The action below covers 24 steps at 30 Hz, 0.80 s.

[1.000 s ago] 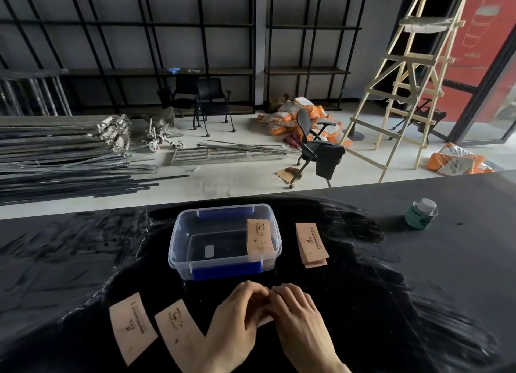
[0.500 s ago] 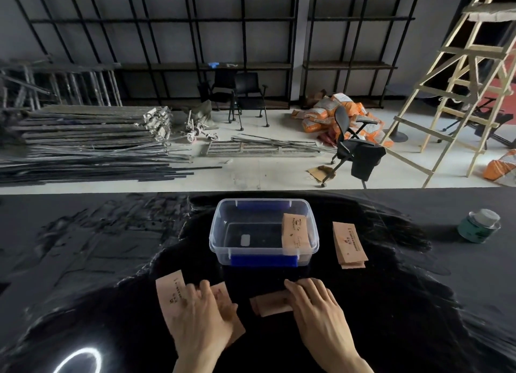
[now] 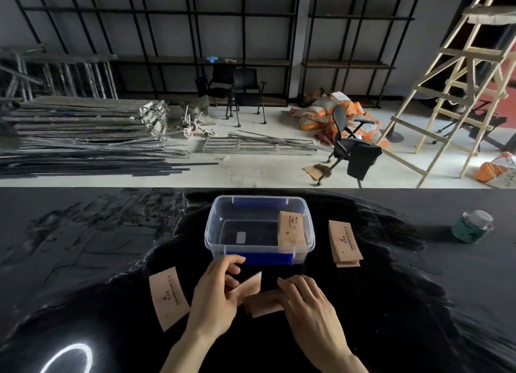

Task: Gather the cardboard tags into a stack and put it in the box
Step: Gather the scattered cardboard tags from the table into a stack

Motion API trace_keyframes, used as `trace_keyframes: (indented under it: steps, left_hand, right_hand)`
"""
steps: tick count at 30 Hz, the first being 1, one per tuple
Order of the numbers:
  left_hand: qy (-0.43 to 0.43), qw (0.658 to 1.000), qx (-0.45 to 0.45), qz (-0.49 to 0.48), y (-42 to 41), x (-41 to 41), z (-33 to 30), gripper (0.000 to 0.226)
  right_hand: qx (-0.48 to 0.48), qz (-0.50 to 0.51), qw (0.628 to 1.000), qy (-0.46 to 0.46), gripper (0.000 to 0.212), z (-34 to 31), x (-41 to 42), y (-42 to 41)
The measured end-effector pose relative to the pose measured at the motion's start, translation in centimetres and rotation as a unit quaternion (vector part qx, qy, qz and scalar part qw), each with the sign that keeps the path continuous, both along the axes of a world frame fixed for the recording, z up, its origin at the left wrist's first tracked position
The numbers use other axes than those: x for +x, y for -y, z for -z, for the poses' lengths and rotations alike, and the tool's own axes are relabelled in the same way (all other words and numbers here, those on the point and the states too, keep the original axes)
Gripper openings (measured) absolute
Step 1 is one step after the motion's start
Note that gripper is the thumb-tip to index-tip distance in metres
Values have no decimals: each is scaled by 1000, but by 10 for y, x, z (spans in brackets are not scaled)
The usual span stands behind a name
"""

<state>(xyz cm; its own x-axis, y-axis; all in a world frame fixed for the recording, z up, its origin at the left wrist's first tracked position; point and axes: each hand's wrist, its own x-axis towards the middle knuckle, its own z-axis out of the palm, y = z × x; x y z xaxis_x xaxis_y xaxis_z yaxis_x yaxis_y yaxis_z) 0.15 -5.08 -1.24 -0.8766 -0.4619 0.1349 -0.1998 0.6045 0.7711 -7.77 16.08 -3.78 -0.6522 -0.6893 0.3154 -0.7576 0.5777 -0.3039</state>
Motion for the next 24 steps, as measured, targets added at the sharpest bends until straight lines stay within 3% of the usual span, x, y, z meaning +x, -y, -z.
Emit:
trace_keyframes:
  steps: [5, 11, 14, 16, 19, 24]
  left_hand:
    - [5, 994, 52, 94, -12, -16, -13, 62]
    - [-19, 977, 193, 84, -34, -12, -13, 52]
    - [-80, 990, 103, -48, -20, -5, -10, 37]
    - [-65, 984, 13, -165, 2, 6, -7, 25]
    - [77, 950, -118, -280, 34, 27, 0, 36]
    - [274, 891, -213, -292, 52, 50, 8, 71]
  right_hand:
    - [-16, 20, 1000, 15, 71, 1, 3, 3]
    - [11, -8, 1000, 14, 56, -5, 3, 10]
    - [6, -13, 1000, 18, 51, -4, 2, 15]
    - [6, -13, 1000, 18, 49, -5, 2, 18]
    - [1, -15, 1000, 23, 46, -6, 4, 27]
    - [-1, -32, 999, 40, 42, -5, 8, 44]
